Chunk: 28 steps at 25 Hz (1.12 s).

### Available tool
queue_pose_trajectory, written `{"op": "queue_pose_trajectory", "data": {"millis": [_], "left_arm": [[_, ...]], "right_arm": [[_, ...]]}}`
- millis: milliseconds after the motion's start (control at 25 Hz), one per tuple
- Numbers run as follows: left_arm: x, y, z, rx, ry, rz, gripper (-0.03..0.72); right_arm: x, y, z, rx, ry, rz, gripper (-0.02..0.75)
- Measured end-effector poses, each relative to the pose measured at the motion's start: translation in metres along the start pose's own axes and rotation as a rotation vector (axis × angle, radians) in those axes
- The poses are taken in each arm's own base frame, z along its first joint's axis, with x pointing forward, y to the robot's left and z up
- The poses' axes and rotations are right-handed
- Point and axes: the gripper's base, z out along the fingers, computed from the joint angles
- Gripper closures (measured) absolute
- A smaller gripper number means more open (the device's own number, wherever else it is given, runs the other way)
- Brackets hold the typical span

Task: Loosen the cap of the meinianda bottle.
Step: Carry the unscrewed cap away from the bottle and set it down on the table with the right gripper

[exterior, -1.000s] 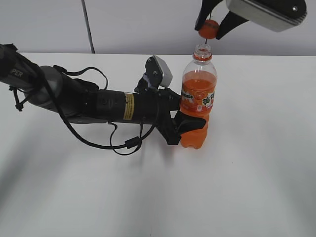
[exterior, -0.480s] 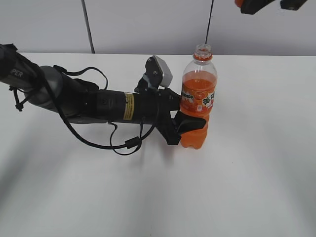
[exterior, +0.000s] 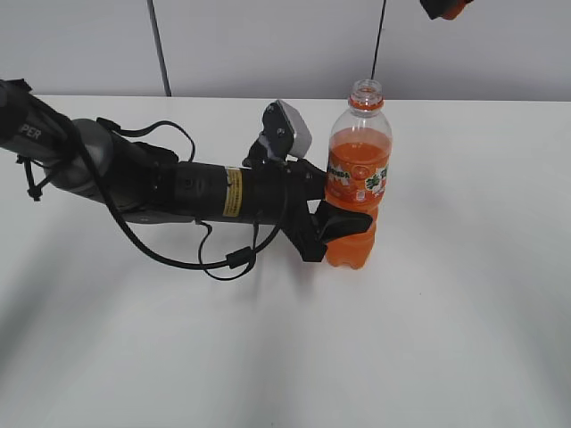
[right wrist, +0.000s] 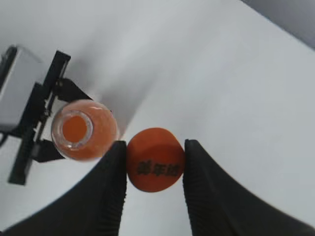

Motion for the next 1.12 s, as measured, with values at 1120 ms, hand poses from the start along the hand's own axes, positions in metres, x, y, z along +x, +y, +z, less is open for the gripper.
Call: {"op": "queue_pose_trajectory", "data": {"millis": [1120], "left_arm": [[0.000, 0.000, 0.000, 0.000, 0.000, 0.000, 0.279]], "right_arm": [[0.062, -0.156, 0.014, 0.184, 0.054, 0.581, 0.468]]}}
